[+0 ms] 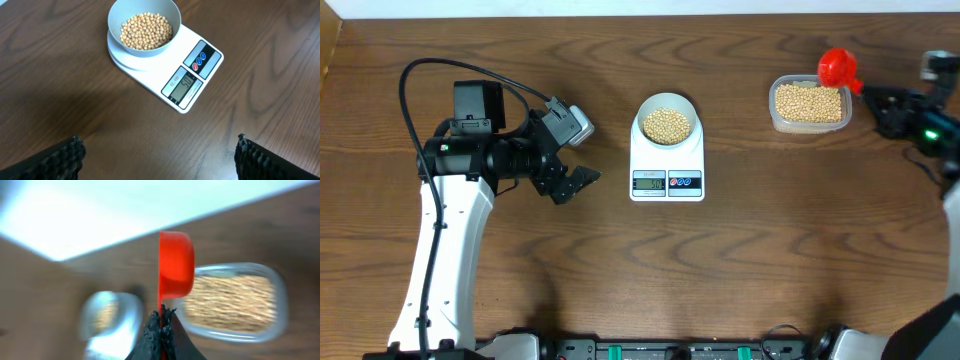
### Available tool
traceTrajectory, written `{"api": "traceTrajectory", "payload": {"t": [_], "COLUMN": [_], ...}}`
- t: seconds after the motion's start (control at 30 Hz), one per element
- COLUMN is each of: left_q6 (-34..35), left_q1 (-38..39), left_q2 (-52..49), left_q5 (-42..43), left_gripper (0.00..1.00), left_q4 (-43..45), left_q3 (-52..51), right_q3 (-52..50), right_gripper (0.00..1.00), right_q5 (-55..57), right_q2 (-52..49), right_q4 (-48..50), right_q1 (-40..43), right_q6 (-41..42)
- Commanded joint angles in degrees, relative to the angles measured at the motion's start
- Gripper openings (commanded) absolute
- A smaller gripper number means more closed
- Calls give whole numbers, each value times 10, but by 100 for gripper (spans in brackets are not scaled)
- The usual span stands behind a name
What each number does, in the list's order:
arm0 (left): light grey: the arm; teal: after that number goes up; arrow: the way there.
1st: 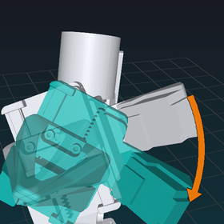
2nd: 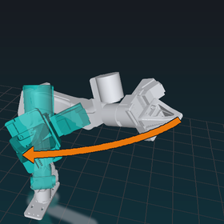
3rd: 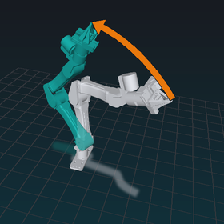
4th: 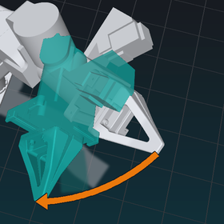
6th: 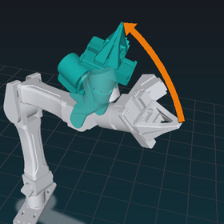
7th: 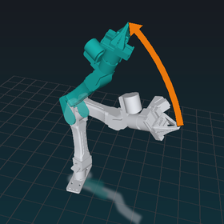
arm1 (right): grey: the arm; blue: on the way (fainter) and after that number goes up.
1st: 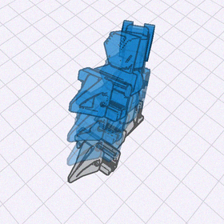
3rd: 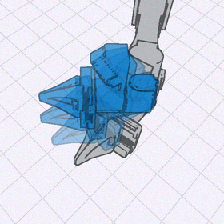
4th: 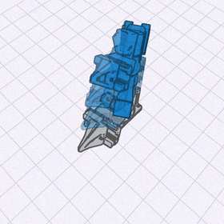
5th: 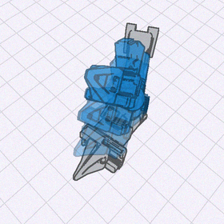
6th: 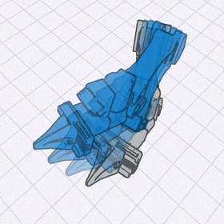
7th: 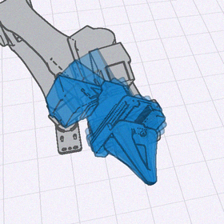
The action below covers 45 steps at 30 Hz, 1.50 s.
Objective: Scoop item into bowl and weigh 50g on scale
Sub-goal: 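Carry the red scoop to the table front right and lower it, then open the right gripper to release the scoop on the table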
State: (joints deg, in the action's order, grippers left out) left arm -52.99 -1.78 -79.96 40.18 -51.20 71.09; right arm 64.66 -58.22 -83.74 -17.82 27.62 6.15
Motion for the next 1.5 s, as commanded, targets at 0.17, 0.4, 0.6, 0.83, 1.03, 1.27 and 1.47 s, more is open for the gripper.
{"api": "traceTrajectory", "payload": {"t": [0.17,0.4,0.6,0.83,1.03,1.27,1.47], "left_q6": [-10,-10,-10,-10,-10,-10,-10], "left_q1": [0,0,0,0,0,0,0], "left_q2": [6,6,6,6,6,6,6], "left_q5": [5,5,5,5,5,5,5], "left_gripper": [98,98,98,98,98,98,98], "left_q4": [-2,-2,-2,-2,-2,-2,-2], "left_q3": [10,10,10,10,10,10,10], "right_q3": [1,-4,-62,-208,-310,-390,-404], "right_gripper": [1,1,1,1,1,2,38], "right_q5": [-259,-33,27,-5,-37,-38,13], "right_q2": [9,9,9,9,9,9,9], "right_q4": [-155,-434,-452,-393,-339,-221,-207], "right_q1": [93,51,-13,-3,51,96,96], "right_q6": [-31,-172,-202,-261,-313,-287,-282]}}
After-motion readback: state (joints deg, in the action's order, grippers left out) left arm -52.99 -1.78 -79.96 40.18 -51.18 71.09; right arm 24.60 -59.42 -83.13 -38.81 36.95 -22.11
